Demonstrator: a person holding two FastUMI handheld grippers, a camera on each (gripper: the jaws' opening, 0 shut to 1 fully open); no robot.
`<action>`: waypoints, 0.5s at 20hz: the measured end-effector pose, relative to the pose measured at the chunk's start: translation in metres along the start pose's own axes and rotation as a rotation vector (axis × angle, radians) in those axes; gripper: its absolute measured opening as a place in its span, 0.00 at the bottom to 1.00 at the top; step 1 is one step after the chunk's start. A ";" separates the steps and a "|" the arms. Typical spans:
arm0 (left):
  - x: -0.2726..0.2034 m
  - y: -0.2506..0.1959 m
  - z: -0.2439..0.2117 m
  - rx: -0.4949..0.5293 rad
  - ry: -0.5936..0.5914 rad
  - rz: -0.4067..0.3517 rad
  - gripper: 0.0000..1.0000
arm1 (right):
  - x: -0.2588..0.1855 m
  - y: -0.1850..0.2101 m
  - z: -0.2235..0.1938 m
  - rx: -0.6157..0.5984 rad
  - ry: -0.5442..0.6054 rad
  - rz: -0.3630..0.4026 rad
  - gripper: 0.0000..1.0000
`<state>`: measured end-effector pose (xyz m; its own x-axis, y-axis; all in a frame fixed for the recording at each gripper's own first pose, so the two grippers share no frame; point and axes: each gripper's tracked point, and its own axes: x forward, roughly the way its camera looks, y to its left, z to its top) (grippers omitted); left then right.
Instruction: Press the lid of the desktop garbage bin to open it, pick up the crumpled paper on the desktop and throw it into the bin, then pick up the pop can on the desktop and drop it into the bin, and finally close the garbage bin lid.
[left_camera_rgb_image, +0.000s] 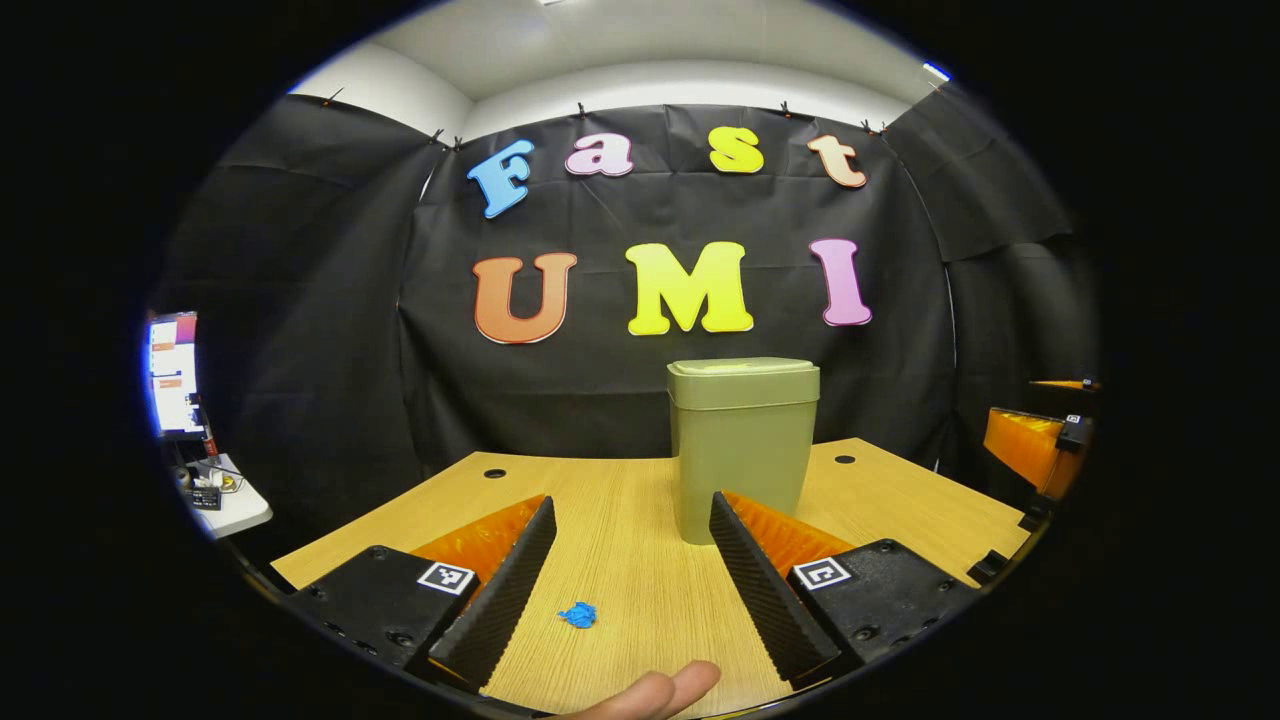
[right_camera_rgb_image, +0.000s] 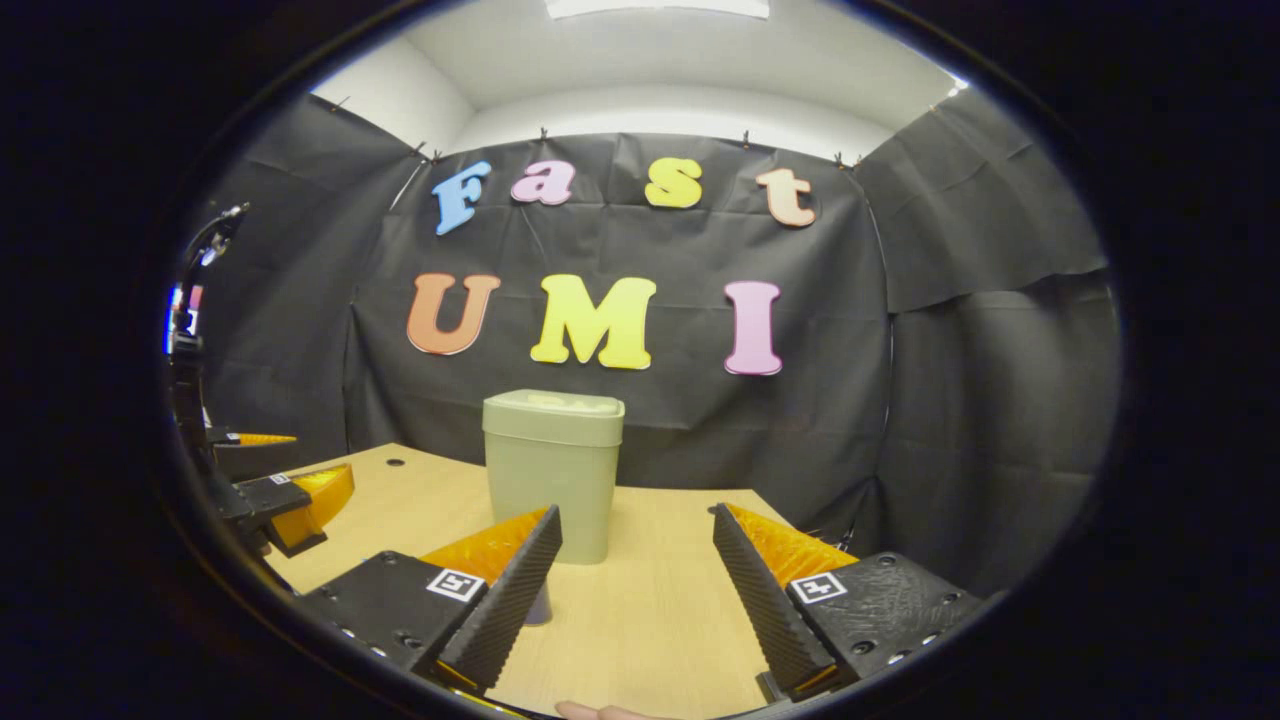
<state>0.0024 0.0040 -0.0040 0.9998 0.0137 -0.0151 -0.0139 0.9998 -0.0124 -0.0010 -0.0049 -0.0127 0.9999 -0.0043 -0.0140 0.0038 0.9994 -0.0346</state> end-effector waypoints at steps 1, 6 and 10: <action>0.000 0.000 0.000 0.000 0.000 0.002 0.99 | 0.001 -0.001 -0.001 -0.001 0.003 -0.004 0.95; 0.001 0.000 -0.002 -0.004 0.012 0.000 0.99 | 0.002 -0.005 -0.007 -0.006 0.013 -0.014 0.95; 0.000 0.000 -0.002 -0.001 0.012 -0.003 0.99 | 0.005 -0.007 -0.005 0.015 0.012 -0.015 0.95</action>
<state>0.0025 0.0044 -0.0058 0.9996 0.0102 -0.0272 -0.0105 0.9999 -0.0136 0.0034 -0.0119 -0.0173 0.9995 -0.0197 -0.0255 0.0192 0.9996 -0.0199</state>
